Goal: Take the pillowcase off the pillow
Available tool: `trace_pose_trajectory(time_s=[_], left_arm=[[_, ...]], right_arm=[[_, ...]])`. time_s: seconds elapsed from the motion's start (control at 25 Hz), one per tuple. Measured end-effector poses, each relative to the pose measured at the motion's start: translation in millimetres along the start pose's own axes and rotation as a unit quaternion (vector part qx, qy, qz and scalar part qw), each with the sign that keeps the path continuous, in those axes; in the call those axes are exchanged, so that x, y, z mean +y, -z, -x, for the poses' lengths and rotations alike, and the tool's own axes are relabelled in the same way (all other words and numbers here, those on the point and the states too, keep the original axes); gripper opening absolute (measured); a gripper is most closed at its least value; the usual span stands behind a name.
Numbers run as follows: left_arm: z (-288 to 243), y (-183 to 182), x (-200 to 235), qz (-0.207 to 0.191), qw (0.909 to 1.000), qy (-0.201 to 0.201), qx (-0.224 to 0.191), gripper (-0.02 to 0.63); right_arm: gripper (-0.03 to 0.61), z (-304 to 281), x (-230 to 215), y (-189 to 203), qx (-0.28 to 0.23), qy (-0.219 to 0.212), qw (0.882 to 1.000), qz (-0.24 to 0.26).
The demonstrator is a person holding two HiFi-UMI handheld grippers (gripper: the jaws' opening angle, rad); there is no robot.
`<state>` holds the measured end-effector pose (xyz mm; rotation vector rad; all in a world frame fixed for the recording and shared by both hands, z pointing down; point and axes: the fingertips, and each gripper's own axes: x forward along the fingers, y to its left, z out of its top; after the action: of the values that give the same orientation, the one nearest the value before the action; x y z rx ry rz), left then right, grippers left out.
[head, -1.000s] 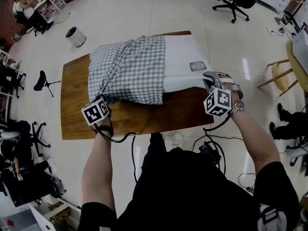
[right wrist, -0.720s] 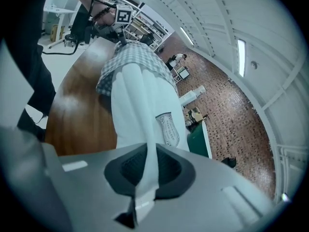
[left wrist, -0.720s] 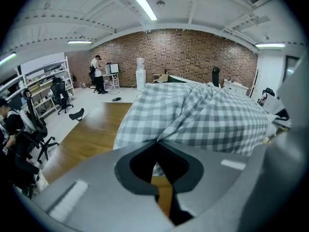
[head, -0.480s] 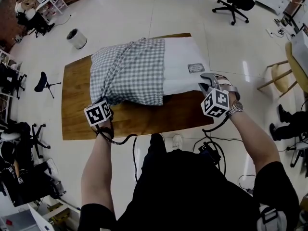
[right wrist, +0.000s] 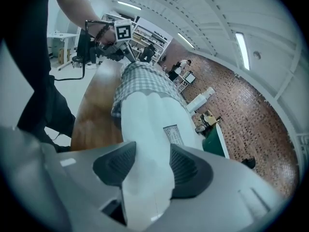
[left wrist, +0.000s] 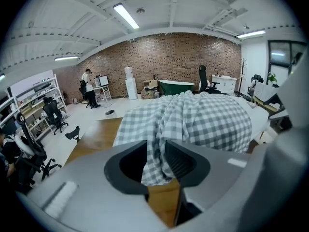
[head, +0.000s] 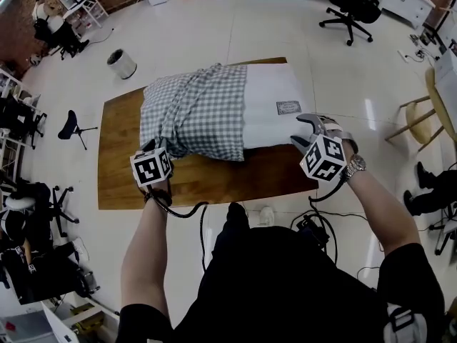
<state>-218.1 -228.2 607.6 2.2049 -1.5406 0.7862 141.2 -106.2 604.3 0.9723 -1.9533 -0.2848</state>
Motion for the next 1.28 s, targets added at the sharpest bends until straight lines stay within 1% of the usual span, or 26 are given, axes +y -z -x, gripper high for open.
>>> trace_pose_trajectory(time_s=[0.2, 0.36, 0.52, 0.72, 0.88, 1.0, 1.12, 1.2, 1.28], left_arm=[[13.2, -14.2, -15.5, -0.01, 0.9999, -0.003, -0.01, 0.127], [15.0, -34.6, -38.4, -0.03, 0.9992, 0.014, -0.025, 0.127], [17.5, -49.5, -58.9, -0.058, 0.9976, 0.025, -0.028, 0.127], [13.0, -96.6, -73.2, -0.092, 0.9944, 0.044, -0.028, 0.127], [7.6, -123.1, -90.4, -0.119, 0.99, 0.071, -0.024, 0.127], [-3.0, -139.9, -106.3, -0.145, 0.9838, 0.105, -0.016, 0.132], [-14.2, -155.6, -124.3, -0.176, 0.9744, 0.14, -0.008, 0.141], [-22.9, -167.0, -138.0, -0.197, 0.9659, 0.167, 0.001, 0.149], [-31.4, -181.0, -150.4, -0.221, 0.9552, 0.196, 0.013, 0.16]], right_arm=[[0.221, 19.9, -0.6, -7.8, -0.024, 0.006, 1.0, -0.008], [0.221, 27.2, -7.5, -7.5, -0.032, 0.01, 0.999, -0.016], [0.221, 27.0, -12.3, -11.2, -0.038, 0.009, 0.999, -0.022], [0.221, 23.0, -48.3, -39.0, -0.045, 0.01, 0.999, -0.025], [0.221, 17.9, -66.4, -54.5, -0.043, 0.004, 0.999, -0.031], [0.221, 7.3, -82.5, -61.7, -0.038, -0.005, 0.999, -0.039], [0.222, -5.4, -98.6, -66.0, -0.033, -0.016, 0.998, -0.048], [0.222, -15.9, -110.0, -67.6, -0.029, -0.025, 0.998, -0.053], [0.222, -27.1, -124.0, -72.3, -0.024, -0.036, 0.997, -0.057]])
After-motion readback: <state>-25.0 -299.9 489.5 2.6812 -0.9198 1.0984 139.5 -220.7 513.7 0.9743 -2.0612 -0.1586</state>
